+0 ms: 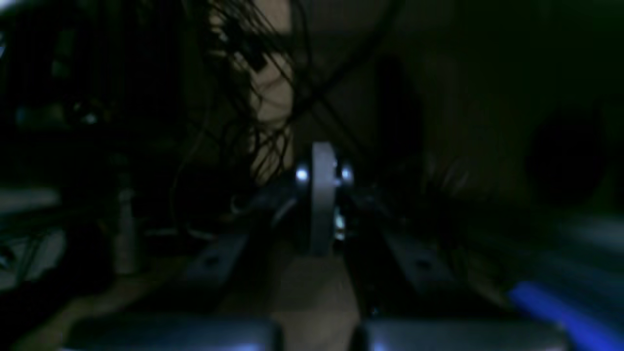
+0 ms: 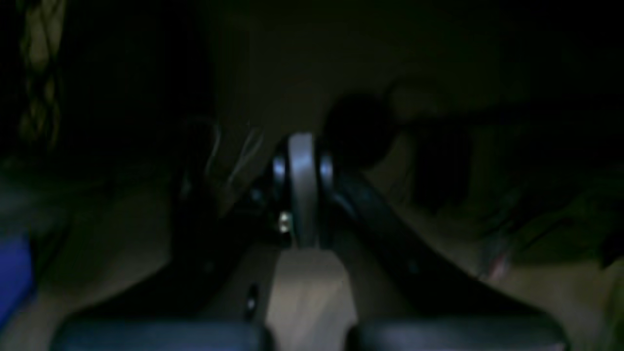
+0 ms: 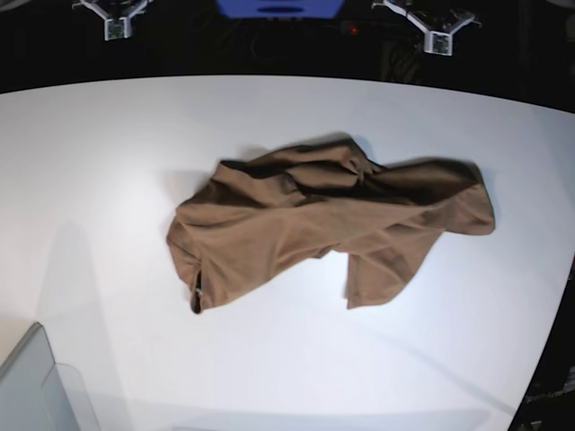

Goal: Layout the t-shirt on the table in an organized manner, then fold the t-shirt properly

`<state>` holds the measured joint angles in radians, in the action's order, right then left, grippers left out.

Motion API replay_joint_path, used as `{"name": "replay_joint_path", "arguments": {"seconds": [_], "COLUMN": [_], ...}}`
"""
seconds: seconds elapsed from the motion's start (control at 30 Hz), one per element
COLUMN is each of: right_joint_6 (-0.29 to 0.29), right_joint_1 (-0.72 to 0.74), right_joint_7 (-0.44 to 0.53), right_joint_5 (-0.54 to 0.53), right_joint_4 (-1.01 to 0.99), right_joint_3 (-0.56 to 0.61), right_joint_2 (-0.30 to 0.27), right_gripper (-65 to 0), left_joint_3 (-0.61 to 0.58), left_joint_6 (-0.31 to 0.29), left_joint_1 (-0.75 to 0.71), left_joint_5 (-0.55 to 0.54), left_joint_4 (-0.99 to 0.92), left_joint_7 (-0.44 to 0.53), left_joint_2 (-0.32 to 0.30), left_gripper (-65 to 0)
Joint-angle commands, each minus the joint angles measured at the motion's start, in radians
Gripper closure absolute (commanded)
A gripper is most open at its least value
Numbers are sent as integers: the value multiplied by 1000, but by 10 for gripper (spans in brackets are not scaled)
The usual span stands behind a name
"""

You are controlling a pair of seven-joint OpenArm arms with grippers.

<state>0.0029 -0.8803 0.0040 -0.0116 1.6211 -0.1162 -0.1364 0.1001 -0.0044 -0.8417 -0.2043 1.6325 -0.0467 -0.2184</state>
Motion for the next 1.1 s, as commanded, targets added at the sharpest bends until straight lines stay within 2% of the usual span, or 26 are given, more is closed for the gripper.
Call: {"name": "replay_joint_path", "arguments": {"seconds": [0.0, 0.17, 0.3, 0.43, 0.5, 0.6, 0.63, 0.7, 0.8, 0.9, 0.97, 1.07], "right_joint_6": [-1, -1, -1, 3, 3, 3, 3, 3, 4, 4, 4, 4], "right_joint_1": [-33, -66, -41, 63, 108, 157, 174, 201, 246, 278, 293, 313], "right_joint_7": [20, 20, 24, 18, -22, -88, -106, -154, -224, -270, -295, -321], "right_joint_5": [-1, -3, -3, -3, -3, -3, -3, -3, -3, -3, -3, -1], "right_joint_4": [67, 287, 402, 416, 411, 414, 414, 413, 413, 410, 410, 408], "right_joint_3": [-15, -64, -72, -55, -40, 2, 17, 66, 148, 207, 238, 250], "right_joint_2": [-4, -2, 33, 82, 110, 133, 136, 137, 125, 106, 106, 106], "right_gripper": [0, 0, 0, 0, -36, -135, -178, -260, -371, -434, -442, -442], "left_joint_3": [30, 126, 180, 237, 269, 307, 329, 359, 404, 421, 418, 416], "left_joint_6": [-1, -1, -1, 1, 1, 1, 1, 1, 1, -1, -1, -1], "left_joint_1": [-21, -55, -64, -40, -20, -11, -8, 9, 57, 121, 175, 267], "left_joint_5": [-27, -96, -94, -96, -96, -96, -96, -96, -96, -96, -96, -96], "left_joint_4": [59, 243, 338, 363, 361, 363, 360, 358, 354, 325, 288, 226], "left_joint_7": [31, 31, 31, 31, 31, 31, 31, 31, 31, 31, 31, -5], "left_joint_2": [-8, -8, 1, 3, 4, 26, 34, 49, 84, 95, 90, 87], "left_gripper": [-1, -1, -2, -4, -5, -22, -50, -150, -364, -514, -547, -548]}}
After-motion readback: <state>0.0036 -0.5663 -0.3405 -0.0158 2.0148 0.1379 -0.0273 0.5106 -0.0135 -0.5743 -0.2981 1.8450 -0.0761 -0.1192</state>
